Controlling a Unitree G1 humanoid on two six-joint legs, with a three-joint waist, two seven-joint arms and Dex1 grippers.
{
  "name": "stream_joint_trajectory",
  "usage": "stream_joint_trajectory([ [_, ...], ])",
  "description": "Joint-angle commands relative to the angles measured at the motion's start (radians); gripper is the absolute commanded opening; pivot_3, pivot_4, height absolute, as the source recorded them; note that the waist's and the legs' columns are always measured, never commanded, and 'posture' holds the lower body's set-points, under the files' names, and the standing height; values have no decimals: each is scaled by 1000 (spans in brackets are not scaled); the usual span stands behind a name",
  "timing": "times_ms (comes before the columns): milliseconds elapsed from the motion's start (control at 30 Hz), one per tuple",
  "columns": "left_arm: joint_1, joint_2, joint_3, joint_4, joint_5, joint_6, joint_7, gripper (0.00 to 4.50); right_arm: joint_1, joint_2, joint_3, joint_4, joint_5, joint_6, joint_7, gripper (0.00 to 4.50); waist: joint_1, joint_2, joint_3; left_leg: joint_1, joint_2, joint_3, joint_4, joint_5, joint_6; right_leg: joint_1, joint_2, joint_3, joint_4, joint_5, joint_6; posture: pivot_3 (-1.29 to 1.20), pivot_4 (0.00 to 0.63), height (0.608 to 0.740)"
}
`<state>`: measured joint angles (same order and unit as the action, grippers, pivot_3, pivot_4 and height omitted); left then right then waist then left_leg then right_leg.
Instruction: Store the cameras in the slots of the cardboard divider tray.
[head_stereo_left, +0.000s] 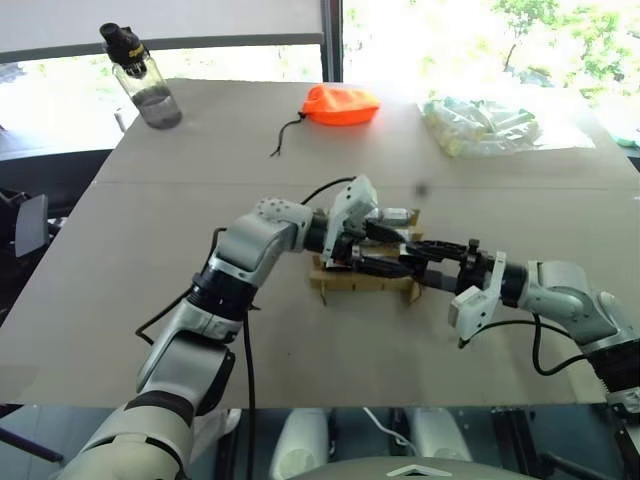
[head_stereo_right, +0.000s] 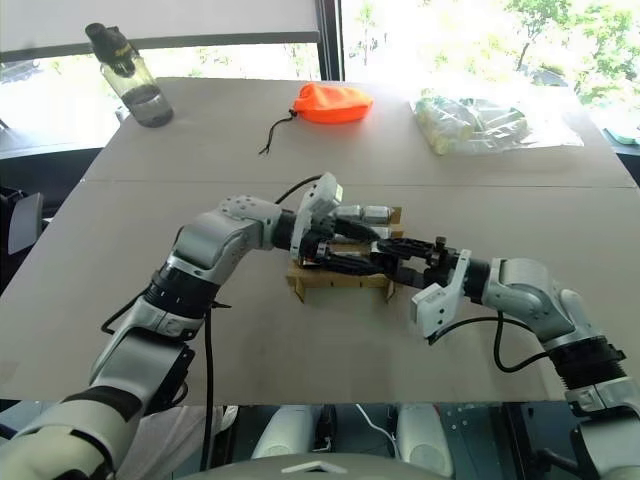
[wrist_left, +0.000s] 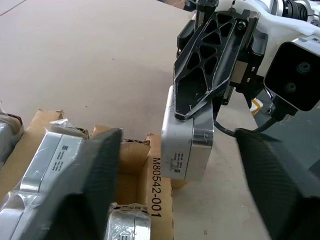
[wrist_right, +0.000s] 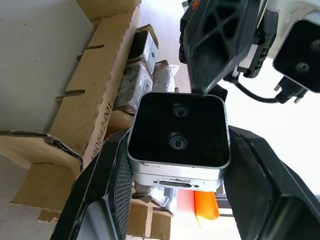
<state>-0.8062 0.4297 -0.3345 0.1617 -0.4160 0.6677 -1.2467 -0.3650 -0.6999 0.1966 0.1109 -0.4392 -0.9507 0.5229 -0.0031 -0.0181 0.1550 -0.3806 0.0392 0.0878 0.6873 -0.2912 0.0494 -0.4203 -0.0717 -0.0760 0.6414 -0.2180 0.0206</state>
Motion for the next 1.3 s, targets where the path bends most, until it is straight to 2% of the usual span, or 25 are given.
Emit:
stream_joint_trajectory([
  [33,-19,-14,15,3,0,-16,-14,1692,-25,-3,7,-16,12,-17,-19,2032,0,0,0,0,0,0,0,0,0,0,0,0,0,0,0,0,150,726],
  [100,-25,-21,16,14,8,-22,-16,745,-31,-3,15,-14,18,-19,-17,2032,0,0,0,0,0,0,0,0,0,0,0,0,0,0,0,0,150,726],
  [300,-26,-29,16,13,18,-24,-31,709,-34,-15,47,-8,54,-9,17,2032,-1,0,0,0,0,0,0,0,0,0,0,0,0,0,0,0,150,726],
  [333,-27,-29,17,16,21,-27,-34,709,-22,-16,48,-11,77,-1,22,3025,-1,0,0,0,0,0,0,0,0,0,0,0,0,0,0,0,150,726],
  [367,-28,-29,17,17,23,-29,-36,709,-13,-18,48,-14,93,4,25,3248,-1,0,0,0,0,0,0,0,0,0,0,0,0,0,0,0,150,726],
  [433,-26,-28,25,27,30,-49,-38,709,26,-30,50,-28,191,42,51,4169,0,0,0,0,0,0,0,0,0,0,0,0,0,0,0,0,150,726],
  [467,-25,-29,29,29,32,-58,-37,709,47,-41,58,-37,262,69,80,4463,2,0,0,0,0,0,0,0,0,0,0,1,0,0,0,0,150,726],
  [533,-23,-34,43,33,31,-77,-31,709,114,-83,61,-85,468,178,169,4500,6,0,0,0,0,-1,0,0,0,1,0,1,0,0,0,0,150,726],
  [633,-20,-39,57,36,40,-113,-18,709,231,-142,-14,-199,738,414,244,4500,14,0,0,-1,0,-2,0,0,0,1,-1,0,0,0,0,0,150,726],
  [800,-2,-48,73,36,45,-233,-38,709,468,-164,-151,-415,1076,711,235,4500,18,0,1,0,0,-4,1,0,1,3,-1,-1,0,0,-1,0,150,726],
  [967,22,-52,39,97,138,-422,-45,709,632,-59,-229,-490,1168,798,215,4500,18,0,0,0,0,-6,1,0,1,4,0,-3,-1,0,-1,0,150,726],
  [1100,33,-50,23,148,183,-513,-64,709,741,21,-248,-487,1147,803,250,4500,20,0,0,0,0,-6,1,-1,2,4,0,-4,-1,0,-1,0,150,726],
  [1300,31,-60,15,226,220,-591,-78,709,784,101,-299,-434,1132,750,352,4500,19,0,0,0,0,-6,1,-3,6,4,0,-6,-1,0,0,0,150,726],
])
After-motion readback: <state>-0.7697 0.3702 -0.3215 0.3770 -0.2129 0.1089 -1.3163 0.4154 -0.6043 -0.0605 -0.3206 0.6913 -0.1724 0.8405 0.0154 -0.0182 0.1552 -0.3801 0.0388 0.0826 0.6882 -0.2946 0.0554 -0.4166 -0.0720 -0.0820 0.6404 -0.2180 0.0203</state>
